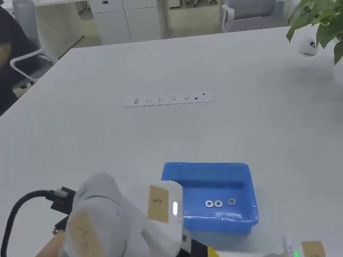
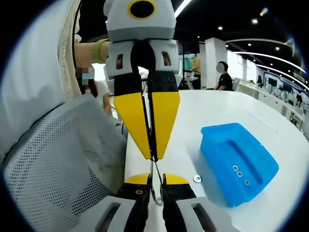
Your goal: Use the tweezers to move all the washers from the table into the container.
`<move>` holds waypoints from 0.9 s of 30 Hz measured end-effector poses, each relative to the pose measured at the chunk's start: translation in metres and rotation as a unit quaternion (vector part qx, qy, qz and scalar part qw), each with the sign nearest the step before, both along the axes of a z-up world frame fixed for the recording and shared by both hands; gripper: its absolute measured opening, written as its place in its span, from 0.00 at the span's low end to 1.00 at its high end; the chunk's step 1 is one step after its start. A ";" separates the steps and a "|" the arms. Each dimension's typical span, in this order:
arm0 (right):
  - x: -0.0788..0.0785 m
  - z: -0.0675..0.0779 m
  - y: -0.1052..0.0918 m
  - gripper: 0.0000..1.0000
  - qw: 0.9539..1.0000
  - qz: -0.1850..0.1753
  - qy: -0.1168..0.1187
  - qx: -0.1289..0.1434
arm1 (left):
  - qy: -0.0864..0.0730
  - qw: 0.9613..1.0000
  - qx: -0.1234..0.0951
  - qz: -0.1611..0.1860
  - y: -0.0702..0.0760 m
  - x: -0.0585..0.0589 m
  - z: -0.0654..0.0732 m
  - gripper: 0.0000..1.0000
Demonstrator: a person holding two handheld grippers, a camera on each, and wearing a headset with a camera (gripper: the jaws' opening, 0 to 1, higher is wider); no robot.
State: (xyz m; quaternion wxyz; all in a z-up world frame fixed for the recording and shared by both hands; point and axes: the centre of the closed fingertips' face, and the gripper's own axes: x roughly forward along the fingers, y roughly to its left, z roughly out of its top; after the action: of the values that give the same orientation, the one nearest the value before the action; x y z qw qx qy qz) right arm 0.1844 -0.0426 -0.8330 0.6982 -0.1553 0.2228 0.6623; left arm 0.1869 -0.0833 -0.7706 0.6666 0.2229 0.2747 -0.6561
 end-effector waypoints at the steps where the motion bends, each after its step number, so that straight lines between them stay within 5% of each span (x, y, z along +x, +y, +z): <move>1: -0.001 0.000 0.000 0.06 1.000 0.000 0.001 0.000 | -0.002 1.000 0.001 -0.002 -0.001 -0.001 0.000 0.00; 13: -0.004 -0.005 -0.001 0.06 1.000 0.011 -0.014 -0.017 | -0.010 1.000 0.015 -0.025 -0.005 -0.004 -0.005 0.00; 18: -0.004 -0.005 -0.003 0.06 1.000 0.007 -0.001 -0.019 | -0.005 0.999 0.017 -0.030 -0.008 -0.007 -0.005 0.00; 21: -0.005 -0.006 -0.009 0.07 0.999 0.001 0.009 -0.048 | -0.002 1.000 0.014 -0.027 -0.012 -0.007 -0.005 0.00; 22: -0.004 -0.004 -0.011 0.07 0.999 -0.003 -0.004 -0.053 | 0.003 1.000 0.011 -0.019 -0.014 -0.007 -0.005 0.00; 27: -0.005 0.003 -0.019 0.06 0.999 -0.016 -0.005 -0.045 | 0.009 1.000 0.003 -0.003 -0.016 -0.003 -0.005 0.00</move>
State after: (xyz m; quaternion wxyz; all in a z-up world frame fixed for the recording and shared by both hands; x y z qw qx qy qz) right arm 0.1797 -0.0613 -0.8302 0.7020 -0.1867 0.2516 0.6395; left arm 0.1835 -0.0988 -0.7759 0.6618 0.2201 0.2820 -0.6588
